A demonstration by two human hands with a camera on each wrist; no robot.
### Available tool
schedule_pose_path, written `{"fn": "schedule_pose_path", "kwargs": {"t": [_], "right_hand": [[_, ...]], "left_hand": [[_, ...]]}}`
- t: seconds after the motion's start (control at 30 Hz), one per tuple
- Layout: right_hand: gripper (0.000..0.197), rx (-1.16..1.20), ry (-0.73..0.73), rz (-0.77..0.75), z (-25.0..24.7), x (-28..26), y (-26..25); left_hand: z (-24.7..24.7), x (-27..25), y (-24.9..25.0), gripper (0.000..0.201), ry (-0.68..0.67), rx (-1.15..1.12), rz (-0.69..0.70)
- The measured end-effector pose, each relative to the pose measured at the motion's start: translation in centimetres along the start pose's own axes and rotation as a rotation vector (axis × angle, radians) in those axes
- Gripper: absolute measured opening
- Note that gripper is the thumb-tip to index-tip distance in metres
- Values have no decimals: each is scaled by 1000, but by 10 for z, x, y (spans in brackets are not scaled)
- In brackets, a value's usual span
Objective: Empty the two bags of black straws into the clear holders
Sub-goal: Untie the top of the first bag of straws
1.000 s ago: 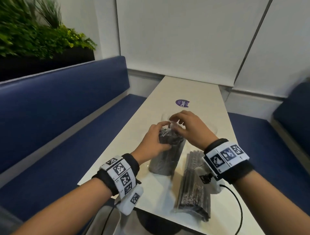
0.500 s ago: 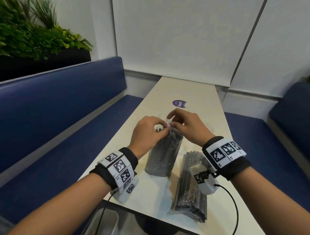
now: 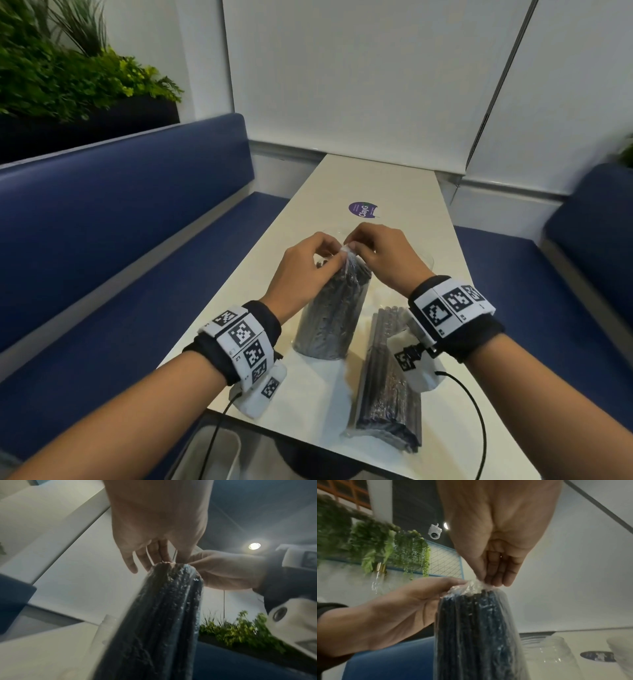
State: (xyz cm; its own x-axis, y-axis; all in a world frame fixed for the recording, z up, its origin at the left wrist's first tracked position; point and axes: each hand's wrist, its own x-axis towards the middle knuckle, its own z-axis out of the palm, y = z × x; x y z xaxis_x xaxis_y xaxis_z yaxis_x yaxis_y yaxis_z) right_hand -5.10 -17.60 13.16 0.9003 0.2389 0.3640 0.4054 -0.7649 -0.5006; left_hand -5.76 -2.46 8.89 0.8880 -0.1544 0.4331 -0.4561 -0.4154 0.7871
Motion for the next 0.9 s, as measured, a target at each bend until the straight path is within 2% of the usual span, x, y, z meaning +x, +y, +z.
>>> {"fn": "schedule_pose_path", "kwargs": {"t": [0.13, 0.33, 0.47, 0.6, 0.77, 0.9], "right_hand": [[15, -69, 6, -60, 1, 1, -3], [14, -124, -19, -92, 9, 1, 0], [13, 9, -6, 2, 10, 4, 4], [17, 24, -27, 97, 11, 9, 3], [17, -39, -20, 73, 12, 14, -1], [17, 43, 33, 91, 16, 13, 2]], "left_hand": [[-5, 5, -4, 20, 34, 159, 125], [-6, 9, -3, 22, 0, 191, 193], [-5, 12, -7, 10, -20, -8, 96], [-2, 16, -11, 16, -88, -143, -58], [-8, 29, -9, 26, -99, 18, -1], [-10, 38, -9, 19, -129, -29, -6]]}}
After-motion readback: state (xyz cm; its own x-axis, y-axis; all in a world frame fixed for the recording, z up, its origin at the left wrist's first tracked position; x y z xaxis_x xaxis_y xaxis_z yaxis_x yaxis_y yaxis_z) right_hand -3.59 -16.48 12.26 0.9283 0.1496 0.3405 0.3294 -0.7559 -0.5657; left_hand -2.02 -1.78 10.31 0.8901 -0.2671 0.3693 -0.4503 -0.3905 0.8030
